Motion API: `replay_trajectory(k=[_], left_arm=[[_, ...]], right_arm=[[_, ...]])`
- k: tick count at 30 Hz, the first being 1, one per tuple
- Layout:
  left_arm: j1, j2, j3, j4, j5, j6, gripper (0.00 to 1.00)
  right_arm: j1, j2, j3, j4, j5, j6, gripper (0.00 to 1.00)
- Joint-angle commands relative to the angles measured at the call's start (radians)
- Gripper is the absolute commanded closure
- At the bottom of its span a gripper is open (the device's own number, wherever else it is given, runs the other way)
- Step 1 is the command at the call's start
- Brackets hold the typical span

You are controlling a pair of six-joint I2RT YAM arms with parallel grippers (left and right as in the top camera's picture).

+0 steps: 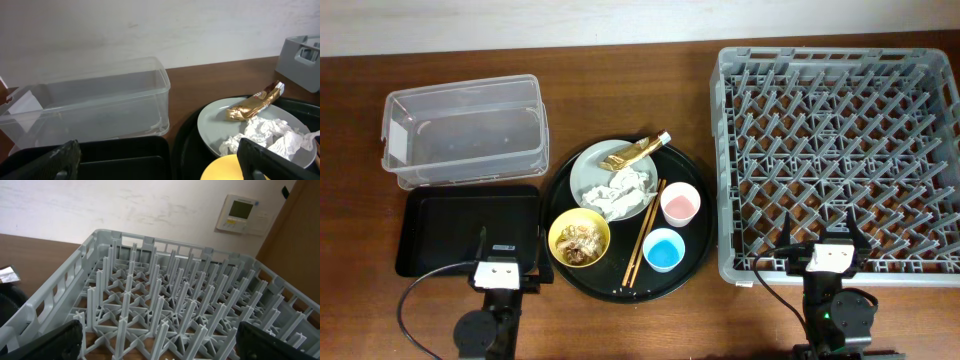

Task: Sort waste into correct bins and load items into the dishwasher rack
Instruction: 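Reach the left gripper to the gold wrapper on the white plate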

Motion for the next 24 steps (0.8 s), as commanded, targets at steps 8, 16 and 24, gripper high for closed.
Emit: replay_trajectory(k=[8,16,24], left_arm=[[0.002,0.002,-0.002,-0.005,-0.013,0.016,0.01],[0.002,0.108,0.160,-0.259,-0.013,-0.102,0.01],[0.002,0.599,0.628,-0.630,0.160,-0.102,0.01]], right_arm=[[0.005,0.006,-0.005,-0.008,-0.001,0.002,0.02],[0.005,0.011,0.106,-0.172,-0.029,0.204,0.01],[0.005,0.429,0.676,-0.667,-0.110,0.245,0.01]])
